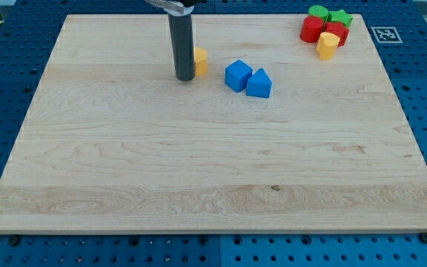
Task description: Slide the yellow hexagon towards top right
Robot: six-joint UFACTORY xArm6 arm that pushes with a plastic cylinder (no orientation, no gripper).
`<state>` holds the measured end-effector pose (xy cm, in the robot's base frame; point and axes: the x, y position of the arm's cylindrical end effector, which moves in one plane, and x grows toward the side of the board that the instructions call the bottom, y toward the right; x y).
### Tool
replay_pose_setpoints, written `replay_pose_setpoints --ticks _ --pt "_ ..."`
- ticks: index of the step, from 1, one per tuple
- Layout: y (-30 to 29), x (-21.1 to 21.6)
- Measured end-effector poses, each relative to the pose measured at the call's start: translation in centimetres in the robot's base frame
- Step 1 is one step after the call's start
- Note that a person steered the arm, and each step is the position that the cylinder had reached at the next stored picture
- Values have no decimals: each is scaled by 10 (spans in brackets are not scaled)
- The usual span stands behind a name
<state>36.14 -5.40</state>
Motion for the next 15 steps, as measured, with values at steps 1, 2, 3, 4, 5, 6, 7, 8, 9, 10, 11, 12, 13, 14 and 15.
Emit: replay_pose_setpoints --ticks 1,2,3,4,5,6,7,8,9,10,11,12,13,14,15 --pt "-5 0" --pt "6 -4" --pt "-16 -4" --pt "-35 -5" --pt "-11 -11" --pt "10 -11" --pt "10 -11" --pt "-10 -12" --pt "4 -25" --pt "6 -34" --pt "28 -34" --pt "53 -34" --pt "74 -34" --pt "77 -34" --pt "69 -39"
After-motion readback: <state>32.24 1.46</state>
